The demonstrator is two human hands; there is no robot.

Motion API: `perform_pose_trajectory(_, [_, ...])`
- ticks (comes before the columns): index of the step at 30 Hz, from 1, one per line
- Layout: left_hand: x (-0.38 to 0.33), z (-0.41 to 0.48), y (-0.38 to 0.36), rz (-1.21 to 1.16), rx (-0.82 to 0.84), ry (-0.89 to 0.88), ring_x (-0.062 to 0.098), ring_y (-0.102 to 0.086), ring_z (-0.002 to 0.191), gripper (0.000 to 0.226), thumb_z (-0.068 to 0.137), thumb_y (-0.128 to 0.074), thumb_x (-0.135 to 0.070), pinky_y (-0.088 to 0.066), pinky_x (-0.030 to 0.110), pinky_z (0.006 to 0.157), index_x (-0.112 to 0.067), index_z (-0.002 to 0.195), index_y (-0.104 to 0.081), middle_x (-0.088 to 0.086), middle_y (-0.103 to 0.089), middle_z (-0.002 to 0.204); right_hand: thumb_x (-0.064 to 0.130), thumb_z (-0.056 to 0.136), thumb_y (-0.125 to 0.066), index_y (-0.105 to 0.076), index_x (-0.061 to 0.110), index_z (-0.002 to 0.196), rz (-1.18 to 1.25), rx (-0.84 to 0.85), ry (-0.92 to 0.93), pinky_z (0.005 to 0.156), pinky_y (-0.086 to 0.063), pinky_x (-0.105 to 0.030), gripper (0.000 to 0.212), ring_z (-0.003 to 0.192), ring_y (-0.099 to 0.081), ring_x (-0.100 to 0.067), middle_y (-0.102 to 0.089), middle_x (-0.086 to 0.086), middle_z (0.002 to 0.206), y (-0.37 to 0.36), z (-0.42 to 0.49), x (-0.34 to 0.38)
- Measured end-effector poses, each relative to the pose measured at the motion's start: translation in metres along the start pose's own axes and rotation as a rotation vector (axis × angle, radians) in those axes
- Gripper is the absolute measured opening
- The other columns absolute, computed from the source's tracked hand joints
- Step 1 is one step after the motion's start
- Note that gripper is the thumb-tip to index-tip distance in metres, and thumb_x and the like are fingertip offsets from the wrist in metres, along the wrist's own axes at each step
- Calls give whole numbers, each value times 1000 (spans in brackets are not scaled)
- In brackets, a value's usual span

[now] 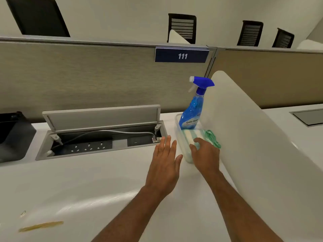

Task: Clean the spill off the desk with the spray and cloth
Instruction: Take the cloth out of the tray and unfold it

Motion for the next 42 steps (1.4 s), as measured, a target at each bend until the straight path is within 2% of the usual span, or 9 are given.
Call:
perform_pose_trajectory(9, [5,4,-1,31,10,-7,-4,41,136,62,95,-8,-63,29,15,107,-42,148,17,-26,39,147,49,88,-67,-64,20,118,-307,190,-157,97,-42,-38,41,112,-60,-23,-67,-2,116,-8,35,-2])
perform_pose_trajectory(17, [6,1,-3,4,-1,2,-4,39,138,60,94,-8,-64,29,15,106,-46,145,20,-28,40,147,38,86,-69,-59,16,118,-365,214,-231,102,-39,-43,40,118,-55,-25,-63,-5,120,-17,46,-3])
perform_pose_trajectory(22, [3,1,-5,-23,15,2,-2,35,141,60,94,-8,-63,26,16,110,-47,144,20,-26,38,148,35,86,-69,-61,15,112,-338,173,-234,96,-43,-40,34,109,-61,-24,-68,-4,109,-17,46,-2])
perform_pose_trajectory(27, [-3,3,-8,-71,52,18,-5,31,141,61,94,-10,-62,24,16,111,-46,147,15,-29,34,149,28,88,-69,-67,8,99,-128,77,-238,78,-49,-35,23,80,-57,-20,-58,-2,82,-16,43,-5])
perform_pose_trajectory(30, [-7,6,-10,-179,73,42,0,18,150,61,103,-20,-55,11,21,118,-38,159,-4,-23,13,162,22,90,-62,-67,5,95,38,42,-251,65,-44,-30,18,75,-56,-22,-60,-4,81,-10,42,-7])
perform_pose_trajectory(34, [-18,10,-9,-369,82,68,1,1,155,51,108,-28,-44,-2,22,121,-33,158,-24,-12,-15,171,16,85,-55,-66,6,87,252,14,-275,66,-48,-34,15,78,-62,-29,-69,-10,87,7,44,-9])
perform_pose_trajectory(37, [-28,14,-9,-458,92,71,-4,-1,152,50,108,-30,-44,-7,24,122,-33,157,-30,-12,-20,170,14,84,-57,-66,8,82,391,-17,-291,69,-53,-36,11,79,-63,-27,-70,-9,86,21,45,-10])
perform_pose_trajectory(39, [-33,18,-9,-541,94,88,3,-5,156,48,109,-31,-42,-12,29,125,-30,155,-35,-8,-24,169,13,86,-59,-67,7,85,482,-19,-312,67,-53,-35,10,79,-63,-25,-70,-10,89,28,42,-11])
perform_pose_trajectory(42, [-42,23,-8,-634,119,143,9,-6,158,50,109,-33,-41,-13,33,127,-25,156,-36,-3,-24,170,11,86,-60,-68,6,89,628,27,-351,76,-60,-46,10,88,-66,-32,-70,-12,93,34,35,-10])
Point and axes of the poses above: each hand's wrist, its own z-axis towards the middle knuckle, its own y-axis out of the back of the hand, x = y × z, the point moved 2 cm from there along z, towards the middle knuckle
